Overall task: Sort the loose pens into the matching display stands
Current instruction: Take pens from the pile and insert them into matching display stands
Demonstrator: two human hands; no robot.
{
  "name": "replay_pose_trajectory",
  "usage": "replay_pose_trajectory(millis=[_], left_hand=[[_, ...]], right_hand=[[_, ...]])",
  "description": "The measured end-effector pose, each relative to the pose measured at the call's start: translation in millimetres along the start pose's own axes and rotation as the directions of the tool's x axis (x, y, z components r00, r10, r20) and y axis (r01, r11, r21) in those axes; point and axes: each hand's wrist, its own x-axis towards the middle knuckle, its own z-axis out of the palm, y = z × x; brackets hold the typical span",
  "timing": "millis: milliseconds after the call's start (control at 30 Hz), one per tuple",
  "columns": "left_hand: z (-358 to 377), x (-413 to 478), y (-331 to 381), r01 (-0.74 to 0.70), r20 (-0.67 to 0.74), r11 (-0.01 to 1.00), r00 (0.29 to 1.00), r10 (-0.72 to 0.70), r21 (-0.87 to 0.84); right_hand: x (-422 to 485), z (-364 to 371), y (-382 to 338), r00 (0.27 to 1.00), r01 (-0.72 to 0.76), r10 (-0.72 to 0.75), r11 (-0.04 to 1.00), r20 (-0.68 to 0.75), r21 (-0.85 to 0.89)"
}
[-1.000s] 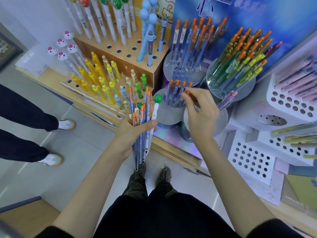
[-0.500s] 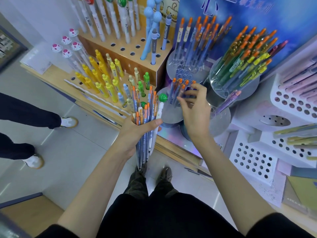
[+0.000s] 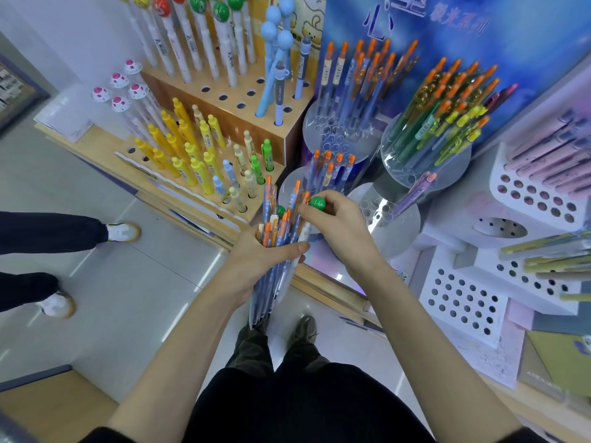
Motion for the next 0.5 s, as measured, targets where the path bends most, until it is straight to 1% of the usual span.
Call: replay_pose_trajectory(millis=[100, 167, 233, 300, 400, 500], left_hand=[[0.4, -0.3, 1.7, 0.002, 0.013, 1.000, 1.000, -0.002, 0.013], [1.1, 0.0, 2.8, 0.007, 0.022, 0.999, 1.000, -0.008, 0.034], [2.5, 0.1, 3.9, 0.008, 0.026, 0.997, 1.000, -0.010, 0.081], [3.6, 1.2, 5.2, 0.007, 0.021, 0.994, 1.000, -0.010, 0.109], [3.0, 3.8, 8.5, 0.013, 0.031, 0.991, 0.999, -0.018, 0.132], [-0.5, 2.9, 7.4, 0.049, 0.079, 0.979, 0.995, -0.066, 0.196]], right_hand=[[-0.5, 4.0, 0.3, 0.997, -0.021, 0.022, 1.000, -0.078, 0.013], [-0.2, 8.0, -0.6, 0.985, -0.017, 0.021, 1.000, -0.169, 0.023], [0.8, 10.2, -2.3, 0.969, -0.008, 0.006, 1.000, -0.247, -0.006], [2.5, 12.4, -3.4, 0.960, -0.003, 0.004, 1.000, -0.279, 0.003], [4.7, 13.3, -4.7, 0.935, 0.009, 0.025, 0.995, -0.353, 0.096], [8.8, 2.5, -13.4, 0.879, 0.104, 0.015, 0.969, -0.477, 0.223]])
